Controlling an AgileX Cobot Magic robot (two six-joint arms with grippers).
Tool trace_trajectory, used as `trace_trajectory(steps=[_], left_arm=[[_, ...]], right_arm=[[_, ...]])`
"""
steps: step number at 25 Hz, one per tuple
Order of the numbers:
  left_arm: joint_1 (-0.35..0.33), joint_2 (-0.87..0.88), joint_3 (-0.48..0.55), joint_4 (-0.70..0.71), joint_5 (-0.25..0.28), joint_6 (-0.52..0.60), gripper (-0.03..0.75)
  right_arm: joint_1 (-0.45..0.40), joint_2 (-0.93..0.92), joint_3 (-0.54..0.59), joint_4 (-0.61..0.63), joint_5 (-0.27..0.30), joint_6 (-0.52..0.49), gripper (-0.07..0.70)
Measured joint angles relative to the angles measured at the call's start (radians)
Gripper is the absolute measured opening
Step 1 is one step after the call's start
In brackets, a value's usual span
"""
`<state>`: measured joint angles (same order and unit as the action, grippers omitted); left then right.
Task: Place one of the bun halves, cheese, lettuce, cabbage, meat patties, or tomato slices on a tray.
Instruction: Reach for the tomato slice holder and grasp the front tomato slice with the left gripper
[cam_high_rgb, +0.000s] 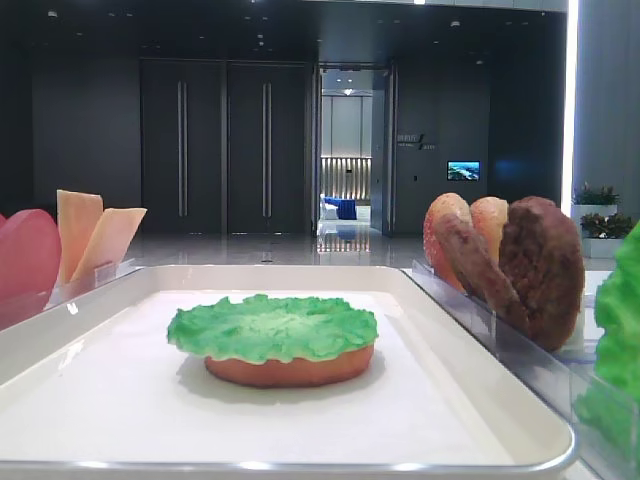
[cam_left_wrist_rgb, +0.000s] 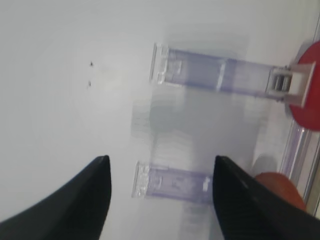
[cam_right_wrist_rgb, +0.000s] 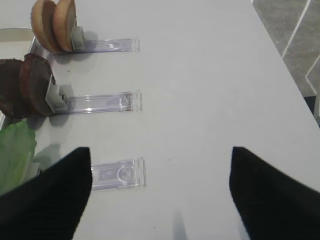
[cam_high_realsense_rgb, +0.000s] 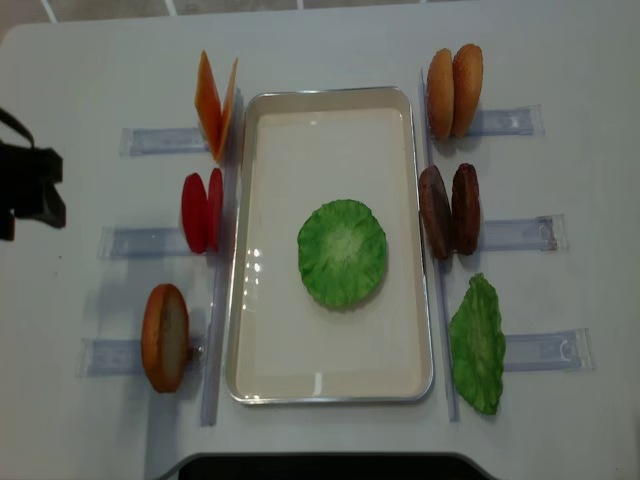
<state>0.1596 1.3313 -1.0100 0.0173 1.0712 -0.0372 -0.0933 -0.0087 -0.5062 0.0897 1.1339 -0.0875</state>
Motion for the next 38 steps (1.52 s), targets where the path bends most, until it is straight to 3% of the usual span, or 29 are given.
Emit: trace_trajectory(steps=[7, 16, 23, 30, 38], left_arm=[[-0.033, 0.159, -0.174, -0.062, -0.004, 0.017, 0.475], [-0.318, 0.23, -0.265, -0.017, -0.004, -0.222, 0.473], [-0.454, 0.244, -0.266, -0.004, -0.034, -0.385, 0.473], [-0.508, 0.313, -0.273, 0.014, -0.04, -0.447, 0.473], [-0.514, 0.389, -0.278, 0.014, -0.067, -0.462, 0.473]], right_arm=[[0.0, 0.0, 0.0, 0.0, 0.0, 0.0, 0.539], [0.0, 0.0, 0.0, 0.0, 0.0, 0.0, 0.539], [0.0, 0.0, 0.0, 0.0, 0.0, 0.0, 0.539], [0.0, 0.0, 0.0, 0.0, 0.0, 0.0, 0.539], [0.0, 0.0, 0.0, 0.0, 0.0, 0.0, 0.539]])
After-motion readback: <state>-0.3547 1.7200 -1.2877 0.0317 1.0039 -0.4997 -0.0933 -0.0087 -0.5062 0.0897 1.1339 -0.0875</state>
